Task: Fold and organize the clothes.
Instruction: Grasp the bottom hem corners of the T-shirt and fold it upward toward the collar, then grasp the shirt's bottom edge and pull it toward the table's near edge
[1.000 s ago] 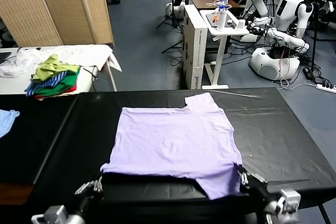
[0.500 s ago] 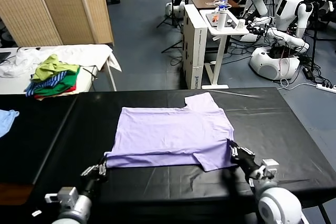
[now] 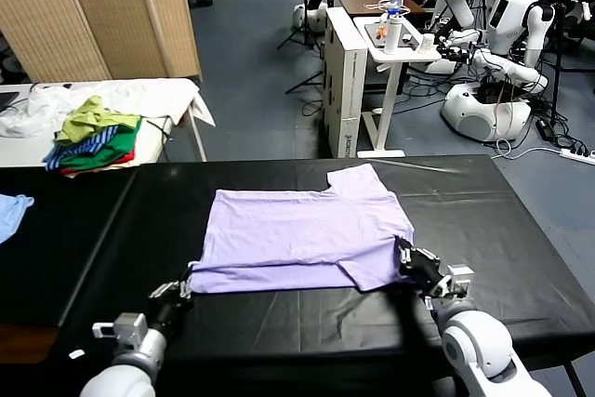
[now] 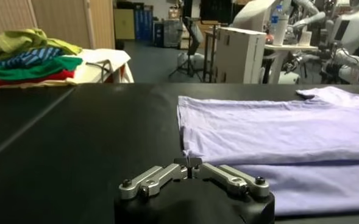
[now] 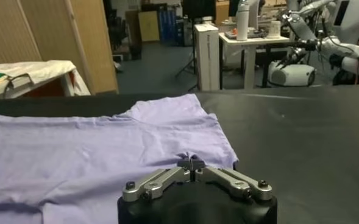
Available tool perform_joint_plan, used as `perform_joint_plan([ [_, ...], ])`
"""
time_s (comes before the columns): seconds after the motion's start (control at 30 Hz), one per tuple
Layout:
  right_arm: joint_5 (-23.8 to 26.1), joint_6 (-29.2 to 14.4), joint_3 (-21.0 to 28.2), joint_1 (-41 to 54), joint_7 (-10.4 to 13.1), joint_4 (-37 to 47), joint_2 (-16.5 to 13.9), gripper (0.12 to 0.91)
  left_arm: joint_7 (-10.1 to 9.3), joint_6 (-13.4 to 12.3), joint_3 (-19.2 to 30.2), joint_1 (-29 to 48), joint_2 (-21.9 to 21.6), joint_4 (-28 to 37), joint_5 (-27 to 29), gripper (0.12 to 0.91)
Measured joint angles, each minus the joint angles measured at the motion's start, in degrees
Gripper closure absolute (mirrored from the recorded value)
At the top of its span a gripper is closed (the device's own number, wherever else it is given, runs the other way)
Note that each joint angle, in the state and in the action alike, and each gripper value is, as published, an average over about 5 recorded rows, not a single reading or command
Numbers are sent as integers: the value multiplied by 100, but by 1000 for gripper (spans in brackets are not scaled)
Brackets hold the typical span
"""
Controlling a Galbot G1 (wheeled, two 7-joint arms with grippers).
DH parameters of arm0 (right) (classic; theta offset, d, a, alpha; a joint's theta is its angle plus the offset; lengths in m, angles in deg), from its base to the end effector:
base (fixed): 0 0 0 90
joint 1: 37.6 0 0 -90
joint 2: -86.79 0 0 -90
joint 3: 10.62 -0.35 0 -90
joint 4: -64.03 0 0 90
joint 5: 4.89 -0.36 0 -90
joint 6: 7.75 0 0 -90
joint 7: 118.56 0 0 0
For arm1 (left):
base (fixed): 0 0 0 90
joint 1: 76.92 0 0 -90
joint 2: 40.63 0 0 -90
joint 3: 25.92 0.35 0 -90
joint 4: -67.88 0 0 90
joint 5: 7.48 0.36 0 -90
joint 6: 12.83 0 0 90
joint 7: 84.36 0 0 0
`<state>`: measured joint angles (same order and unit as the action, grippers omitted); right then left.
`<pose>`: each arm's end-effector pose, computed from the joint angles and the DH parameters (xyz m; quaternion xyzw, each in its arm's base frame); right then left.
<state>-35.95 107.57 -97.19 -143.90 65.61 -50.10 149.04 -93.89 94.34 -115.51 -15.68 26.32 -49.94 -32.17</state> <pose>0.2618 -0.0770 -0.2731 0.0949 -0.9768 -0.0174 0.1911 0.1981 0.0692 -0.3008 -0.0168 -0.9837 0.0100 0.1790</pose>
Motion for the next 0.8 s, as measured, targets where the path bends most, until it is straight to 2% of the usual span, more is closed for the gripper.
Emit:
perform_joint_plan([
  [0.17, 76, 138, -220, -409, -59, -363, -109, 259, 9, 3, -37, -115, 79, -130, 90, 517],
  [0.27, 158, 108, -375, -729, -114, -562, -152, 146, 13, 2, -93, -239, 107, -227, 143, 329],
  [0.37, 207, 24, -521, -1032, -169, -658, -169, 122, 26, -1, -119, -385, 135, -295, 165, 182],
  [0.4, 213, -6, -567, -1121, -178, -670, -170, 121, 30, -1, -122, -430, 147, -309, 167, 154],
  [0.57, 140, -116, -753, -1418, -190, -676, -166, 151, 27, 1, -123, -564, 200, -322, 163, 124],
  [0.8, -23, -176, -848, -1501, -169, -569, -152, 299, 27, -3, -133, -667, 223, -257, 146, 123],
])
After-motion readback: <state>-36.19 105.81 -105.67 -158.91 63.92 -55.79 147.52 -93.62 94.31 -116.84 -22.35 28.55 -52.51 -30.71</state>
